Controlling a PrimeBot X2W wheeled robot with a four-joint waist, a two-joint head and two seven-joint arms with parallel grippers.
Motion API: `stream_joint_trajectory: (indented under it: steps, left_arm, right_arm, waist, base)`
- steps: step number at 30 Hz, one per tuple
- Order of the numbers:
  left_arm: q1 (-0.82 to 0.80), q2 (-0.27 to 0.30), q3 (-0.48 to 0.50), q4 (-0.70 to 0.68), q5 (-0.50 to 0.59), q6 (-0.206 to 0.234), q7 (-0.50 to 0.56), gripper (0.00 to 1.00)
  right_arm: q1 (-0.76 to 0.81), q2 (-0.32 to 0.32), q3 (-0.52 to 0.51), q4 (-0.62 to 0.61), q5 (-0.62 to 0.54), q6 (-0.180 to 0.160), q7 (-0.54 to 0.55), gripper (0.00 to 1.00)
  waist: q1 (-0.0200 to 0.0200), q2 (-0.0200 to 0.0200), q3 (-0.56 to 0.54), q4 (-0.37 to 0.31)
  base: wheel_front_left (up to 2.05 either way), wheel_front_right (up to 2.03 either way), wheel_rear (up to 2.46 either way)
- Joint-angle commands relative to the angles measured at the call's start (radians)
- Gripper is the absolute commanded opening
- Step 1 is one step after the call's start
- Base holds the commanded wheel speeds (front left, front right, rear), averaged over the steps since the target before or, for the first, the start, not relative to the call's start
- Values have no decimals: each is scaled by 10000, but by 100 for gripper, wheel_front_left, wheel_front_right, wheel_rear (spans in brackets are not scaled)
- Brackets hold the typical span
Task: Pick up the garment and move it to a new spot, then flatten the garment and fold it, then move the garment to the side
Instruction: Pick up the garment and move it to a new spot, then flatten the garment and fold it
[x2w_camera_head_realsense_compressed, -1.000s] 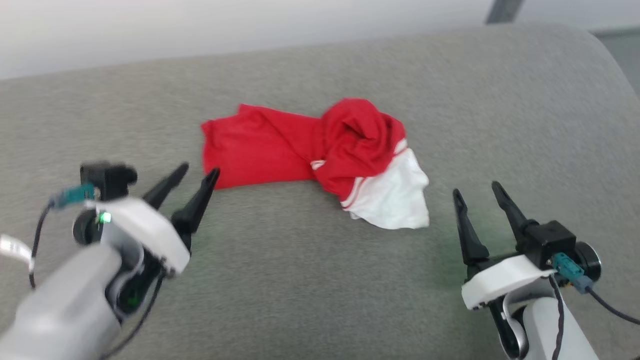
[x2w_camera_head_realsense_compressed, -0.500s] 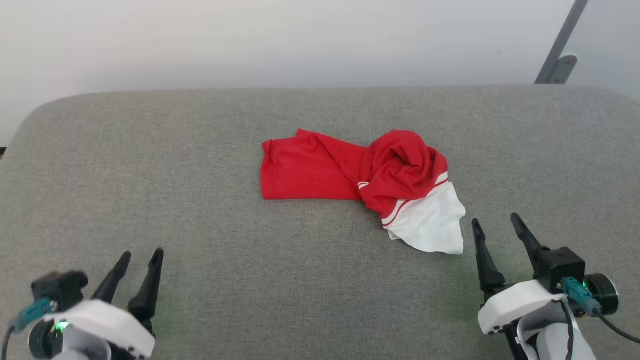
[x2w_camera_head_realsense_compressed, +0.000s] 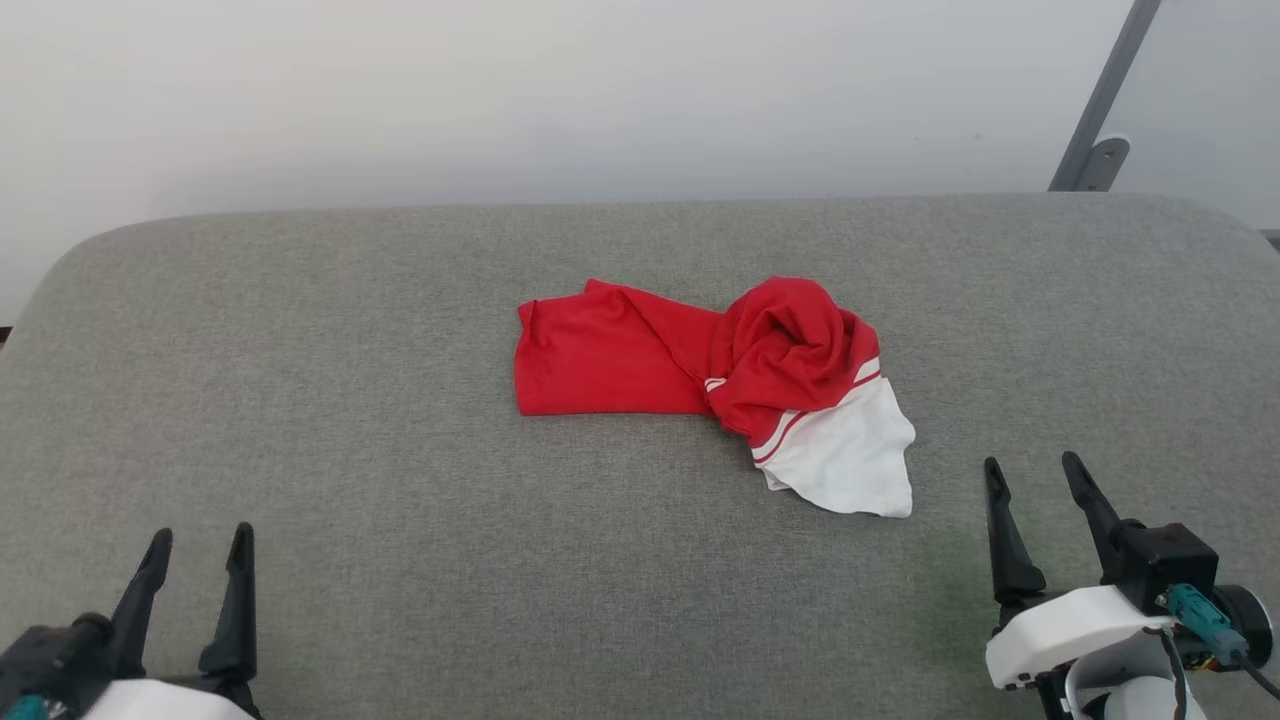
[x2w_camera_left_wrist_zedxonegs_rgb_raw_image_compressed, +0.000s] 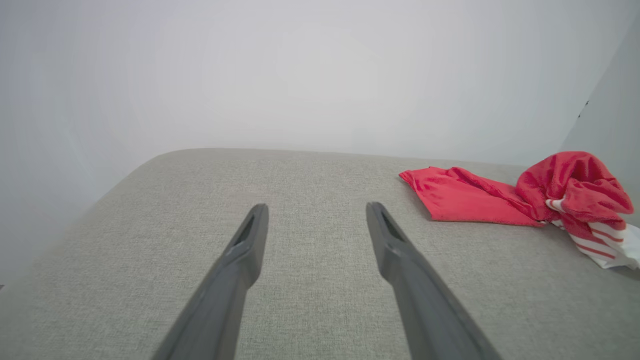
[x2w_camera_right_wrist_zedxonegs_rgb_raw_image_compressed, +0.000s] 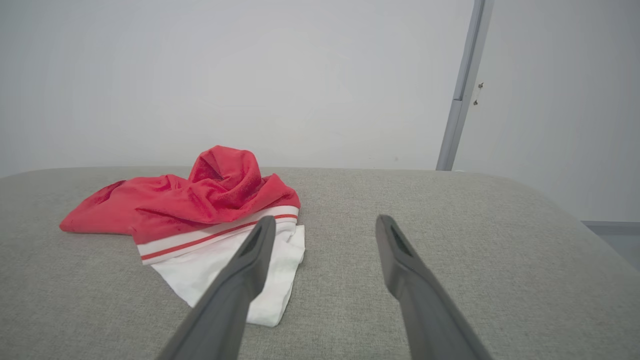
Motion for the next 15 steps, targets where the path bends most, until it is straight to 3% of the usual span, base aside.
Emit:
stream_joint_trajectory:
  steps: [1,6,15]
  left_arm:
    - [211,-134,142,-142,196,22,-51,100]
    - [563,-371,292,-412,911,22,-51,100]
    - [675,-703,435,-475,1105,22,-51,100]
  right_arm:
    - [56,-5,19,-54,60,-7,-22,100]
    - [83,-4,38,-105,161,-7,-22,100]
    - [-41,-4,107,12,128,-7,-22,100]
  waist:
    - [0,0,-1,-21]
    - [0,0,4,-61]
    - [0,0,57,-55]
  base:
    - [0,0,0]
    - [0,0,0]
    - [0,0,0]
